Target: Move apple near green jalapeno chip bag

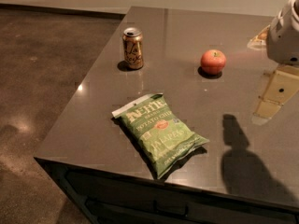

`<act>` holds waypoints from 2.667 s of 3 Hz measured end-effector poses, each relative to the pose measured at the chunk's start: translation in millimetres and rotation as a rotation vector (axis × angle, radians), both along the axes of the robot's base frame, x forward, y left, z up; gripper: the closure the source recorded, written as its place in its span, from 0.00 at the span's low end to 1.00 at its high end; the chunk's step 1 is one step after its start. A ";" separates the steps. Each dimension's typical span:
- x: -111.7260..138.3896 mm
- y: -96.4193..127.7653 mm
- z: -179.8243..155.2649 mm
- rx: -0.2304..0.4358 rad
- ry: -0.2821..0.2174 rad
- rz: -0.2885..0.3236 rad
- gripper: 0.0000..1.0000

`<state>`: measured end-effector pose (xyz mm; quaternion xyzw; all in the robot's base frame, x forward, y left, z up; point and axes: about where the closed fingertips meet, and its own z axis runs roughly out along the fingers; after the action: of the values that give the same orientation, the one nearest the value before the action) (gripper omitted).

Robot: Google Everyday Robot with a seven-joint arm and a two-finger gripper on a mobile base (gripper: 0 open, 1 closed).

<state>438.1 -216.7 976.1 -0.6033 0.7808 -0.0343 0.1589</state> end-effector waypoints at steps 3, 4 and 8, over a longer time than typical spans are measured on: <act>35.0 9.1 1.7 0.161 -0.008 -0.056 0.00; 86.7 9.9 -6.0 0.233 -0.031 -0.173 0.00; 219.2 -14.2 -71.2 0.358 -0.004 -0.449 0.00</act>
Offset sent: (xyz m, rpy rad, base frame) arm 0.0241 0.0053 0.0007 0.1617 0.0060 -0.0228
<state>657.3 -230.9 904.9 -0.3777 0.8880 0.0685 0.2531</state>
